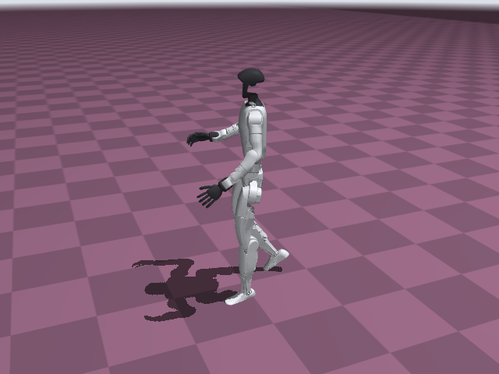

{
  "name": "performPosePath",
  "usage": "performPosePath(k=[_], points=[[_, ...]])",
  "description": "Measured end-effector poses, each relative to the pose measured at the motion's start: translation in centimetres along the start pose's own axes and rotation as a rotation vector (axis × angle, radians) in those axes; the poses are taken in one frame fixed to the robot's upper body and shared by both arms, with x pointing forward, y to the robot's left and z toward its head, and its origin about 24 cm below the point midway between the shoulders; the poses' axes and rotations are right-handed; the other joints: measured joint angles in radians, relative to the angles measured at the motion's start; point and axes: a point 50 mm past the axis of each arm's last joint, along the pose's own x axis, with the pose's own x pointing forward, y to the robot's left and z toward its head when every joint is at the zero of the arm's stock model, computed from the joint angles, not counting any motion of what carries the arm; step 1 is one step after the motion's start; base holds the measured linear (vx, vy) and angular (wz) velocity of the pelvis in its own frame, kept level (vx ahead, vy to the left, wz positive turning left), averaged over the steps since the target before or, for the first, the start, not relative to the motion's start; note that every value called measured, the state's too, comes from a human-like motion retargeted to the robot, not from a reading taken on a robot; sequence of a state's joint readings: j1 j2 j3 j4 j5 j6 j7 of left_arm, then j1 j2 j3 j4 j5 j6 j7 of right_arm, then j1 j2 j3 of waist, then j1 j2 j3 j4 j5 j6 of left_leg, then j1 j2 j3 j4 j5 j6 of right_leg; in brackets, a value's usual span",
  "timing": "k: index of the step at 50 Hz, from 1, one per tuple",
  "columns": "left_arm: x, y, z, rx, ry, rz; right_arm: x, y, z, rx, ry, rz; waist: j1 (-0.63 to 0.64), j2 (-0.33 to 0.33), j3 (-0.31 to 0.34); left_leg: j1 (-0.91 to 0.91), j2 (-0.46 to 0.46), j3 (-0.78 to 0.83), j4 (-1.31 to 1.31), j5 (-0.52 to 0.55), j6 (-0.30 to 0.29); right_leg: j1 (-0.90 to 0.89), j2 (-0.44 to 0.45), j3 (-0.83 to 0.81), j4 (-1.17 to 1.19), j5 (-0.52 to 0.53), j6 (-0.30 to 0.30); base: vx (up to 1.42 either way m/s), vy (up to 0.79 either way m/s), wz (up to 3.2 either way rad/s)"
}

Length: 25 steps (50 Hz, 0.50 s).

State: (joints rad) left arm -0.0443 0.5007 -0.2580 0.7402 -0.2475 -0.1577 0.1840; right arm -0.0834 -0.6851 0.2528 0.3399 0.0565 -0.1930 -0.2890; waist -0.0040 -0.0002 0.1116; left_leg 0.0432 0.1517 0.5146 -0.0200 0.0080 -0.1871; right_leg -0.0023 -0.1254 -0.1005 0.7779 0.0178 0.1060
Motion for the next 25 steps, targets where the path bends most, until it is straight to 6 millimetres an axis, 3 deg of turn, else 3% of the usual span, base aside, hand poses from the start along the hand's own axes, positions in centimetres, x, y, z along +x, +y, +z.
performPosePath(k=[4,7,11,14,16,19,25], points=[[3.1,0.2,11.4,0.024,-0.347,0.012,2.2,-4.4,5.6,-0.019,-0.237,-0.141,-0.068,0.001,-0.031,0.009,-0.012,-0.023,0.017,-0.034,-0.015,-0.107,-0.026,-0.069,0.060,-0.074,-0.001,0.30,0.16,0.37],[2.8,-0.3,21.1,0.045,-0.644,-0.016,3.0,-7.8,10.1,-0.068,-0.413,-0.242,-0.116,-0.011,-0.041,0.030,-0.035,-0.048,0.018,-0.055,-0.018,-0.117,-0.004,-0.079,-0.118,-0.096,0.043,0.28,0.10,0.47],[-2.0,-1.7,33.3,0.060,-1.079,-0.095,2.6,-11.6,16.0,-0.151,-0.646,-0.368,-0.146,-0.068,-0.052,0.071,-0.103,-0.062,0.013,-0.086,-0.010,-0.064,0.002,-0.061,-0.515,-0.010,0.141,0.28,0.02,0.19],[-7.6,-2.6,39.8,0.071,-1.387,-0.159,1.4,-13.5,20.2,-0.211,-0.819,-0.437,-0.133,-0.093,-0.073,0.089,-0.119,-0.045,0.012,-0.100,-0.012,-0.040,0.020,-0.030,-0.676,0.063,0.156,0.25,-0.10,-0.38],[-11.7,-3.2,42.8,0.068,-1.574,-0.200,0.2,-14.5,22.8,-0.258,-0.931,-0.478,-0.128,-0.091,-0.082,0.097,-0.127,-0.037,0.016,-0.111,-0.007,-0.019,0.016,-0.017,-0.712,0.072,0.156,0.24,0.03,-0.31],[-17.6,-3.7,45.7,0.060,-1.820,-0.244,-1.8,-15.5,26.2,-0.335,-1.089,-0.530,-0.121,-0.076,-0.092,0.105,-0.115,-0.020,0.024,-0.122,-0.010,0.000,0.028,-0.006,-0.736,0.076,0.156,0.21,-0.03,-0.35],[-26.4,-4.1,47.4,0.097,-2.198,-0.258,-5.5,-16.2,31.0,-0.509,-1.332,-0.627,-0.118,-0.044,-0.106,0.115,-0.069,0.017,0.029,-0.131,-0.033,-0.007,0.085,-0.002,-0.735,0.072,0.156,0.16,-0.12,-0.30]])
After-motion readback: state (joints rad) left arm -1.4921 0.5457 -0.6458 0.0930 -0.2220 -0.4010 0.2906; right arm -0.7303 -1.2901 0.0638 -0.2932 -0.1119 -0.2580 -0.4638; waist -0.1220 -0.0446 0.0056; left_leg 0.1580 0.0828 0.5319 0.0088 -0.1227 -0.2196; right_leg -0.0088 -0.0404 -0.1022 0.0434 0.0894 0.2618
